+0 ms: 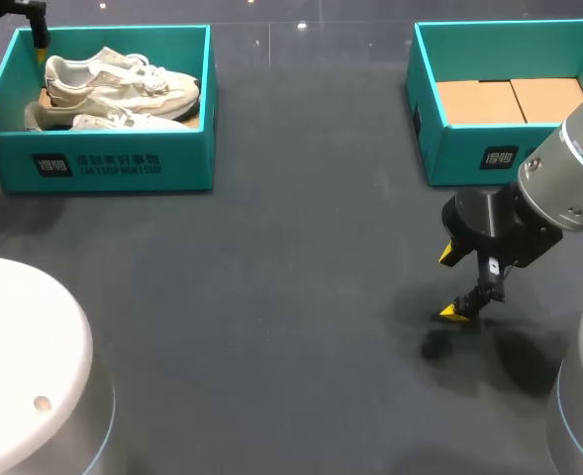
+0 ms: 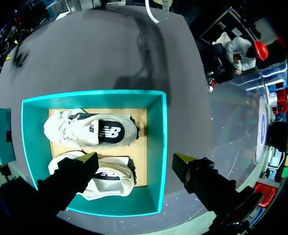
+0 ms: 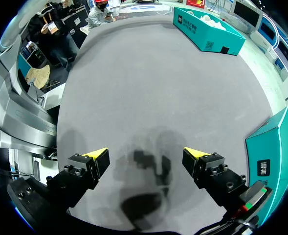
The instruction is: Take the shoe out of the shoebox, open the shoe tongue, remove and reinsert the insole, then place the shoe into the shoebox
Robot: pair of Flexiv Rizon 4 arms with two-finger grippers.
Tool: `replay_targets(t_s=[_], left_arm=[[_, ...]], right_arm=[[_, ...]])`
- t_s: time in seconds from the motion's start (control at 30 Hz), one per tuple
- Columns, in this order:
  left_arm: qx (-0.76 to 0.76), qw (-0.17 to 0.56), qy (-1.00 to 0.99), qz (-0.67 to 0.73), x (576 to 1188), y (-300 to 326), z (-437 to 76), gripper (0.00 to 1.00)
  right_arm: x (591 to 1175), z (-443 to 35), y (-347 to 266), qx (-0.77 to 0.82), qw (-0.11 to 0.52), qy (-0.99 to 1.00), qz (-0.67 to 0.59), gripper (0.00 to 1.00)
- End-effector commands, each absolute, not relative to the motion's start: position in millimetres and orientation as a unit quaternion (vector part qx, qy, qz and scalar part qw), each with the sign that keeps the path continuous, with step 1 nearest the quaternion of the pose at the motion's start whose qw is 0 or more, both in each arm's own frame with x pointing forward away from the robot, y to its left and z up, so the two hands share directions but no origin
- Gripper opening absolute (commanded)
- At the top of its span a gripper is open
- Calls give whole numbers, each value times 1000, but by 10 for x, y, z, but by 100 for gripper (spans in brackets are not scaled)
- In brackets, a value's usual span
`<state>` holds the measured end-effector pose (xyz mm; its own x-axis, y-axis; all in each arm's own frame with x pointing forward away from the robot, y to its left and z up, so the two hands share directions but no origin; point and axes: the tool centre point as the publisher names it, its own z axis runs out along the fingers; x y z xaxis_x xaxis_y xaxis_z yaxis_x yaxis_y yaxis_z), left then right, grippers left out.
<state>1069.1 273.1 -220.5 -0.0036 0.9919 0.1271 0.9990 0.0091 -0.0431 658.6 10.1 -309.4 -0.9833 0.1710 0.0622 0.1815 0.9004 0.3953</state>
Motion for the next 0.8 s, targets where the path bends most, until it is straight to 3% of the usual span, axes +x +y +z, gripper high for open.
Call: replay_targets(t_s=[0.03,0.37,0.8], left_arm=[[-705,17,-706,-70,10297,2785,-2157,100],[-709,-9,-702,-67,10038,2851,-2244,100],[-711,-24,-699,-71,10228,2772,-2514,100]], right_arm=[[6570,-3102,99,-91,11,-975,-204,100],[6570,-3102,99,-91,11,-975,-204,100],[6570,-3102,99,-91,11,-975,-204,100]])
